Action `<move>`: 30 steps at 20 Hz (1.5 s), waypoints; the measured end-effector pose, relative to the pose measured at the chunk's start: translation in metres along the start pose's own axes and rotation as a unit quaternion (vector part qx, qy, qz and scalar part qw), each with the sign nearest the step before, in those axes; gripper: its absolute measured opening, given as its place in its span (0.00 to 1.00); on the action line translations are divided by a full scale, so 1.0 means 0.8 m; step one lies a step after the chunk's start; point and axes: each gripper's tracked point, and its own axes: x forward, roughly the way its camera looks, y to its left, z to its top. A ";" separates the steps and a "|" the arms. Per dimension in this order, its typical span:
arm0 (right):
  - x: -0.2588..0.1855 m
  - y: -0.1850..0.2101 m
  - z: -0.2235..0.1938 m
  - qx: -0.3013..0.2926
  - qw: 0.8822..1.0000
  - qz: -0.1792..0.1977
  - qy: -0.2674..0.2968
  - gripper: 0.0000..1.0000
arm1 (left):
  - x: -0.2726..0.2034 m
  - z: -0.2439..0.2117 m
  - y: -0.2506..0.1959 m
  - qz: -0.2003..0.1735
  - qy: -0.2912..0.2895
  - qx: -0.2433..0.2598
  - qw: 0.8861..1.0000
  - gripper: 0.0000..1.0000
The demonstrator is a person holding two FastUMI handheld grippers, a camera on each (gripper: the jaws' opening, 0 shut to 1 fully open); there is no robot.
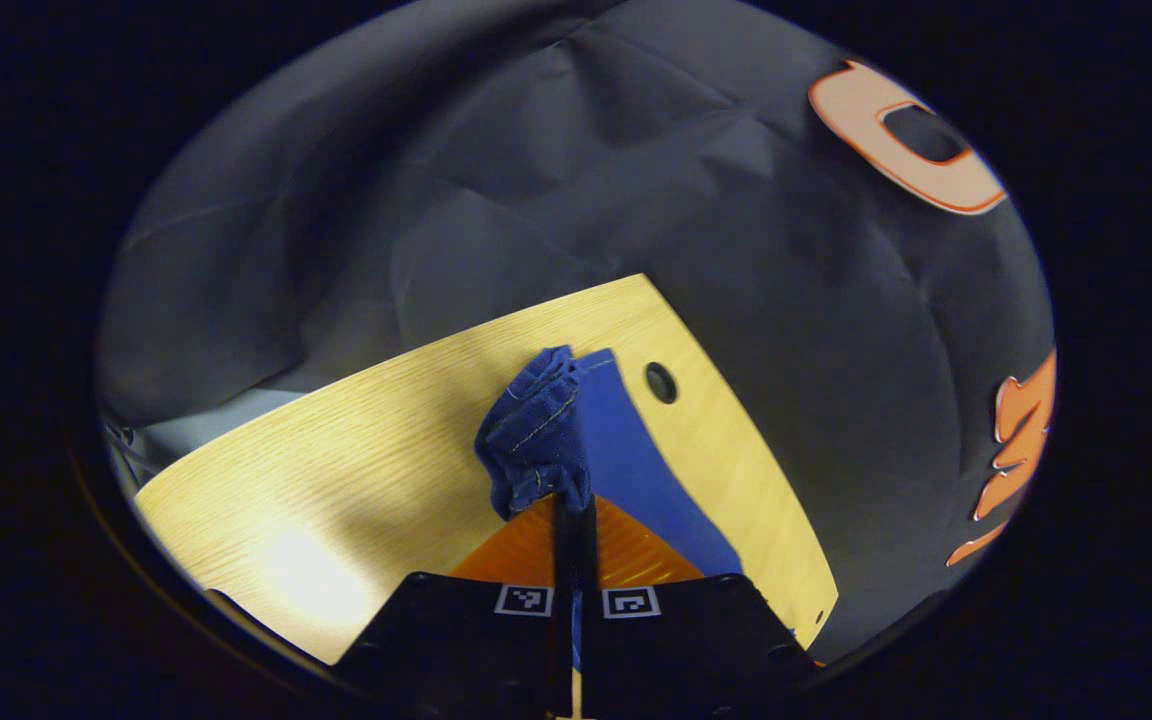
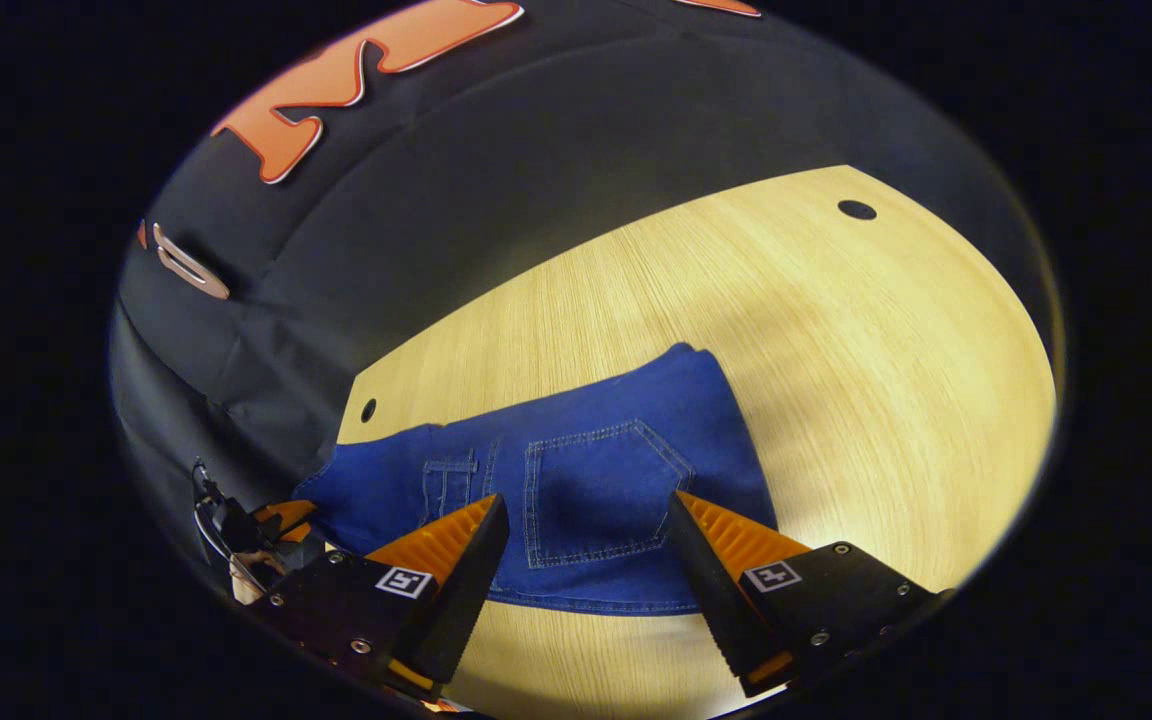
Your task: Grasp the waist and the cuffs of the jeans and fold them to make the two legs overlap; first hold the waist and fold one-third of the jeans toward the cuffs, then hold the cuffs and fold the remaining one-third in the same direction to finish folding.
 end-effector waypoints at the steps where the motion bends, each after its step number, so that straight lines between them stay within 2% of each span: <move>1: -0.006 -0.003 0.008 -0.002 1.000 0.000 -0.009 0.97 | -0.016 0.004 -0.017 -0.011 -0.011 0.010 1.000 0.04; 3: -0.020 -0.015 0.027 -0.010 0.999 -0.007 -0.030 0.97 | -0.042 0.003 -0.050 -0.025 -0.030 0.045 0.998 0.04; 5: -0.038 -0.021 0.049 -0.017 0.998 -0.009 -0.052 0.98 | -0.077 -0.003 -0.109 -0.046 -0.045 0.078 0.995 0.04; 10: -0.078 -0.053 0.087 -0.033 0.996 -0.013 -0.087 0.97 | -0.129 -0.055 -0.228 -0.094 -0.034 0.158 0.982 0.04; 13: -0.107 -0.072 0.097 -0.039 0.994 -0.009 -0.102 0.97 | -0.141 -0.107 -0.304 -0.113 -0.031 0.231 0.966 0.04; 15: -0.122 -0.087 0.099 -0.042 0.993 -0.008 -0.107 0.97 | -0.149 -0.145 -0.348 -0.129 -0.025 0.263 0.956 0.04; 19: -0.146 -0.122 0.100 -0.038 0.993 -0.008 -0.111 0.97 | -0.152 -0.236 -0.413 -0.171 0.021 0.285 0.943 0.04; 22: -0.157 -0.149 0.098 -0.024 0.993 -0.013 -0.116 0.97 | -0.131 -0.319 -0.440 -0.178 0.062 0.310 0.932 0.04; 26: -0.166 -0.178 0.086 -0.018 0.994 -0.021 -0.109 0.97 | -0.084 -0.431 -0.441 -0.156 0.111 0.384 0.903 0.04; 30: -0.167 -0.197 0.072 -0.022 0.994 -0.032 -0.102 0.97 | -0.064 -0.498 -0.415 -0.116 0.115 0.488 0.857 0.04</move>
